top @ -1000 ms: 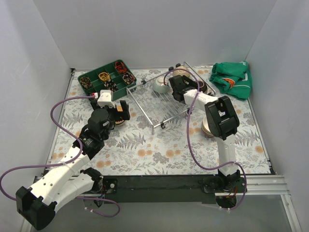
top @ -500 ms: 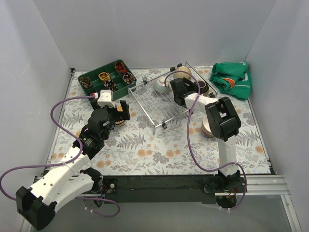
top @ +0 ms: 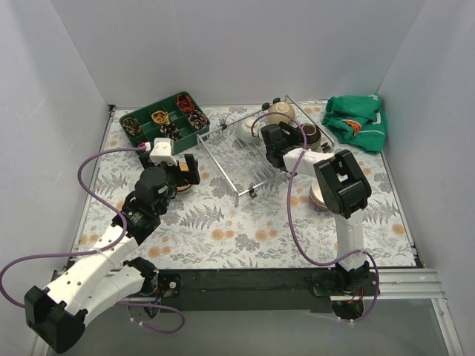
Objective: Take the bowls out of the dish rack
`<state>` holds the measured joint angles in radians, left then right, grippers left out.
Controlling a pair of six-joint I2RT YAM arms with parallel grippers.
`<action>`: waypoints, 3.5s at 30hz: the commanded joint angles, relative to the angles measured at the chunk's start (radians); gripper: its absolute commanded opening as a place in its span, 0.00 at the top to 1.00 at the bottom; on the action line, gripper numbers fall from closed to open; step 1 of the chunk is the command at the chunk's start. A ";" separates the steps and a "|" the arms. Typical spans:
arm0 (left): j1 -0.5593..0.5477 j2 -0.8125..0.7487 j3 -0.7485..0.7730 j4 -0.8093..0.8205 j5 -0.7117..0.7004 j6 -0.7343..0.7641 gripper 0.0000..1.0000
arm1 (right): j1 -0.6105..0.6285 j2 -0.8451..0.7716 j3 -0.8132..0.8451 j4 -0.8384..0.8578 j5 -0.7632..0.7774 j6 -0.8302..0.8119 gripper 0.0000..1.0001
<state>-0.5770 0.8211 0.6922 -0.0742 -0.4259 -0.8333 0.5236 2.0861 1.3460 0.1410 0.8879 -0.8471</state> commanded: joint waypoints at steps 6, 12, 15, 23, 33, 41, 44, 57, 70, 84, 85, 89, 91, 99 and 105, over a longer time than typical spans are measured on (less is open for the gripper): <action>0.008 -0.014 -0.016 0.021 0.006 0.010 0.02 | 0.003 -0.115 0.013 0.144 0.080 -0.029 0.51; 0.009 -0.016 -0.016 0.022 0.009 0.010 0.02 | 0.003 -0.123 0.025 0.066 0.039 0.040 0.56; 0.009 -0.014 -0.016 0.019 0.010 0.010 0.02 | 0.003 -0.132 0.034 0.013 0.003 0.088 0.57; 0.011 -0.013 -0.017 0.022 0.015 0.008 0.02 | 0.004 -0.179 0.065 -0.130 -0.122 0.247 0.63; 0.014 -0.013 -0.017 0.024 0.030 0.005 0.02 | 0.007 -0.276 0.099 -0.251 -0.227 0.394 0.67; 0.016 -0.016 -0.020 0.031 0.071 0.002 0.02 | 0.007 -0.359 0.130 -0.334 -0.409 0.597 0.67; 0.019 -0.019 -0.023 0.036 0.091 0.002 0.02 | 0.007 -0.409 0.124 -0.345 -0.487 0.686 0.68; 0.019 -0.031 -0.040 0.070 0.225 -0.004 0.02 | 0.007 -0.607 -0.056 -0.184 -0.912 1.058 0.68; 0.019 0.012 -0.054 0.166 0.458 -0.119 0.02 | 0.004 -0.807 -0.376 0.166 -1.213 1.375 0.68; 0.031 0.078 -0.077 0.263 0.611 -0.187 0.15 | 0.007 -0.845 -0.556 0.583 -1.487 1.734 0.68; 0.031 0.082 -0.077 0.264 0.618 -0.194 0.17 | 0.009 -0.838 -0.570 0.610 -1.498 1.772 0.68; 0.034 0.108 -0.069 0.261 0.630 -0.205 0.26 | 0.018 -0.816 -0.591 0.712 -1.531 1.836 0.68; 0.032 0.116 -0.071 0.263 0.638 -0.214 0.33 | 0.027 -0.807 -0.596 0.752 -1.540 1.852 0.68; 0.035 0.135 -0.060 0.244 0.628 -0.230 0.64 | 0.058 -0.779 -0.594 0.781 -1.548 1.858 0.68; 0.034 0.133 -0.051 0.205 0.582 -0.228 1.00 | 0.065 -0.773 -0.614 0.781 -1.535 1.843 0.64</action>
<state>-0.5396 0.9642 0.6216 0.1627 0.1890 -1.0874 0.5785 1.3258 0.7303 0.7918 -0.6662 0.9825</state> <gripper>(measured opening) 0.108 0.752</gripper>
